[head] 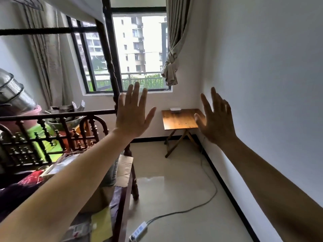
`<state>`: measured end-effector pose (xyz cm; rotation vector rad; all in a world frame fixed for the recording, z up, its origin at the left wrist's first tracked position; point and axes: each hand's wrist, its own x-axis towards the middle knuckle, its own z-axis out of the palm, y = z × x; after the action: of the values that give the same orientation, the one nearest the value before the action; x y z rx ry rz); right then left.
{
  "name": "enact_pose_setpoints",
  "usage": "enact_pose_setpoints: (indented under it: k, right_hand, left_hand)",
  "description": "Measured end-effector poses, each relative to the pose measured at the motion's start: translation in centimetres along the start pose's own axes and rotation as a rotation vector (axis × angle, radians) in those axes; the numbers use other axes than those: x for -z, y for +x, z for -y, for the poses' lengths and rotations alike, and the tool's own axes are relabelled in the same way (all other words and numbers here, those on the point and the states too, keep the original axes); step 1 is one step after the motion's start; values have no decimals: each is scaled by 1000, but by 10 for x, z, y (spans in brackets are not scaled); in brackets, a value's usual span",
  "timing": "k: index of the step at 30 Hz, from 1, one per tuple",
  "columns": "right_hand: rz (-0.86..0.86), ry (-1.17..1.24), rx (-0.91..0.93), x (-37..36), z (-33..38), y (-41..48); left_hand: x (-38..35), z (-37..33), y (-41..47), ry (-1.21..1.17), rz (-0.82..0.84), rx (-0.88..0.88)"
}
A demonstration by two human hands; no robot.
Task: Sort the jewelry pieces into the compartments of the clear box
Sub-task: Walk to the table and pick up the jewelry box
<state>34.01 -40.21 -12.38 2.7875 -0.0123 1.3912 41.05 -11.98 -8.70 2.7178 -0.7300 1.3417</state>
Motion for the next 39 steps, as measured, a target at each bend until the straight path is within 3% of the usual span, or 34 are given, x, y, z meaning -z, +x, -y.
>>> enact_pose_setpoints:
  k: [4, 8, 19, 28, 39]
  right_hand:
    - [67, 7, -8, -73, -25, 63]
    - [110, 62, -72, -144, -21, 123]
    - [171, 51, 51, -366, -22, 257]
    - [170, 26, -28, -507, -106, 341]
    - [277, 128, -125, -781, -192, 479]
  left_hand:
    - [-58, 28, 54, 56, 8, -49]
    - [-108, 65, 101, 22, -4, 14]
    - [-337, 129, 214, -78, 56, 85]
    - [-520, 138, 346, -147, 201, 72]
    - [-763, 159, 492, -23, 344, 107]
